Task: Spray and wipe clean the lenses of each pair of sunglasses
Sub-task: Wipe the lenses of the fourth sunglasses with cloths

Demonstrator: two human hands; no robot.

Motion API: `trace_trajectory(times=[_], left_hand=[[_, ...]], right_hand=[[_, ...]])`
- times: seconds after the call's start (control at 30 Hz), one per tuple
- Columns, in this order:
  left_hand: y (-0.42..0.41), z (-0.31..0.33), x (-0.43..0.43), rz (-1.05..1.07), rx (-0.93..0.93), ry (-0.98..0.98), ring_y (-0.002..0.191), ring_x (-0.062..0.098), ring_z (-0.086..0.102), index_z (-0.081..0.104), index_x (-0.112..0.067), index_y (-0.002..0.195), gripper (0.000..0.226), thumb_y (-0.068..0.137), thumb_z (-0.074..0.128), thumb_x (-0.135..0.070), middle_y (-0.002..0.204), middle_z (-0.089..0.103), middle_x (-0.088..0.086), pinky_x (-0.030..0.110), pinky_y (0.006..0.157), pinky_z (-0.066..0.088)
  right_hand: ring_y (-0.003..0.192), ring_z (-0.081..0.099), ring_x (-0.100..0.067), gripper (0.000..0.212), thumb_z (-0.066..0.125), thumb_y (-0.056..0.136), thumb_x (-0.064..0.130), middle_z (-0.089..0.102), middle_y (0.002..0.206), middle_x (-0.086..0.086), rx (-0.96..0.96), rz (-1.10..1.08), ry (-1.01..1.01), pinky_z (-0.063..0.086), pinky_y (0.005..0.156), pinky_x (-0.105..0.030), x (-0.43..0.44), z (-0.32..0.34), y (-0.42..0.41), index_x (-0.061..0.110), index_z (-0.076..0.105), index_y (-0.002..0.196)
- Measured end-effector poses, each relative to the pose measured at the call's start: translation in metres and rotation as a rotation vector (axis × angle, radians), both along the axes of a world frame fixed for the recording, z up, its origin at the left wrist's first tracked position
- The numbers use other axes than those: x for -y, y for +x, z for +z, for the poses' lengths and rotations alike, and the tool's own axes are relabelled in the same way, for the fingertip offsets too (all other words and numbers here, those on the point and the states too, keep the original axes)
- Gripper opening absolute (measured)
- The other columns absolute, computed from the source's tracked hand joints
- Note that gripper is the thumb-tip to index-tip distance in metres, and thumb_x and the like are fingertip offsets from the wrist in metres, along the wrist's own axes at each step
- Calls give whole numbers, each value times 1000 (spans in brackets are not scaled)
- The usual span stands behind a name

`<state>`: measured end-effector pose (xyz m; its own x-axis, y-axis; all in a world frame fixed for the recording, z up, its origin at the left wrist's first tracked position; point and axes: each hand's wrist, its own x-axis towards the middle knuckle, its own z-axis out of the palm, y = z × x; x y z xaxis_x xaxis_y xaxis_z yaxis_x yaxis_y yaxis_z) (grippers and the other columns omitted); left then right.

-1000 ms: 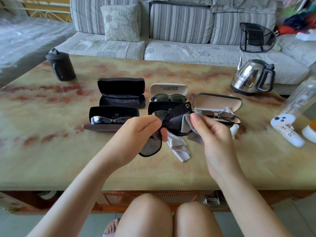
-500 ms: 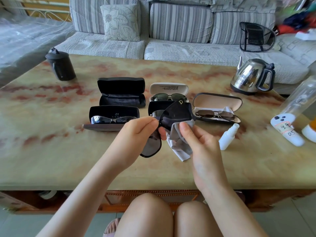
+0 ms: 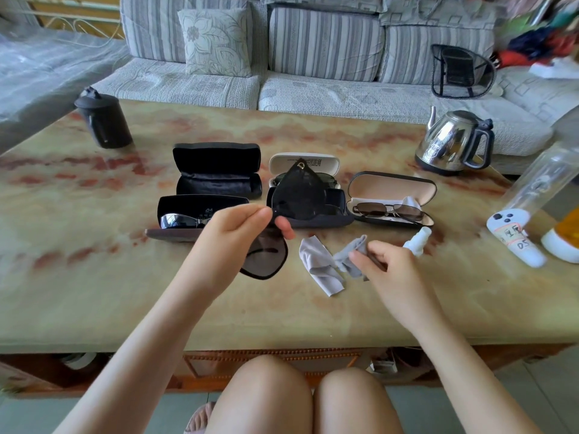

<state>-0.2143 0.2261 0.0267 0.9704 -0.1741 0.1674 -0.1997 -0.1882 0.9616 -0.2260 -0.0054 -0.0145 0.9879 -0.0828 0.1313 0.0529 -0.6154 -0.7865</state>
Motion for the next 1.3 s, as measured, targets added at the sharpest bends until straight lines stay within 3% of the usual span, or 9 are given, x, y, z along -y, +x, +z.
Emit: trace_trajectory(times=[0.1, 0.27, 0.47, 0.57, 0.73, 0.87, 1.03, 1.13, 1.3], left_hand=[[-2, -1, 2, -16, -55, -23, 93, 13, 68, 74, -11, 84, 39, 103, 40, -16, 90, 75, -2, 26, 86, 48], [-1, -3, -2, -60, -170, -101, 101, 20, 68, 75, -10, 97, 37, 102, 40, -19, 102, 75, 3, 31, 87, 50], [-2, -8, -10, -107, -244, -270, 107, 25, 67, 74, -12, 100, 38, 102, 37, -19, 109, 73, 6, 39, 96, 49], [-2, -9, -10, -112, -263, -310, 112, 27, 65, 72, -11, 101, 37, 102, 37, -19, 111, 72, 6, 40, 99, 47], [-5, -10, -8, -95, -268, -320, 110, 23, 66, 71, -9, 104, 35, 102, 37, -18, 112, 73, 5, 39, 96, 48], [-6, -11, -8, -73, -264, -338, 111, 23, 65, 71, -8, 104, 35, 101, 37, -16, 111, 73, 5, 42, 101, 46], [-7, -12, -9, -66, -273, -356, 110, 24, 66, 71, -7, 105, 34, 101, 38, -18, 111, 73, 5, 42, 101, 47], [-5, -16, -10, -60, -284, -377, 110, 25, 66, 69, -5, 107, 33, 99, 41, -21, 112, 72, 7, 45, 101, 46], [-4, -18, -11, -84, -301, -398, 104, 21, 68, 77, -13, 94, 33, 86, 49, -30, 108, 74, 5, 46, 100, 46]], right_hand=[[48, 35, -8, 41, 55, 96, 18, 44, 44, 12, -24, -63, -244, 24, 50, -28, 13, -4, 10, 23, 40, 58], [72, 44, -20, 31, 57, 95, 28, 48, 70, 1, -100, -51, -499, 30, 65, -31, 12, -12, 17, 15, 43, 70], [92, 61, -31, 17, 67, 90, 14, 65, 101, -10, 208, -189, -541, 40, 76, -32, 0, -13, 9, 2, 65, 101], [89, 63, -29, 20, 70, 86, 9, 67, 99, -9, 351, -99, -481, 44, 81, -31, -9, -15, 9, 3, 67, 106], [82, 50, -14, 30, 56, 89, 44, 62, 86, 5, 125, 67, -452, 35, 69, -30, -35, -26, 17, 19, 71, 93], [77, 51, -20, 21, 48, 96, 21, 59, 83, -4, 24, 17, -482, 31, 62, -30, -45, -21, 39, 10, 64, 86], [89, 52, -31, 29, 48, 100, 24, 52, 95, -10, -230, -61, -636, 32, 68, -28, -50, -14, 73, 10, 50, 75], [107, 55, -30, 21, 65, 91, 23, 54, 112, -9, -291, -61, -579, 36, 75, -31, -52, -27, 82, 5, 59, 101], [94, 56, -26, 12, 60, 92, 21, 58, 95, -8, -236, -17, -517, 33, 69, -28, -50, -28, 81, 12, 59, 83]])
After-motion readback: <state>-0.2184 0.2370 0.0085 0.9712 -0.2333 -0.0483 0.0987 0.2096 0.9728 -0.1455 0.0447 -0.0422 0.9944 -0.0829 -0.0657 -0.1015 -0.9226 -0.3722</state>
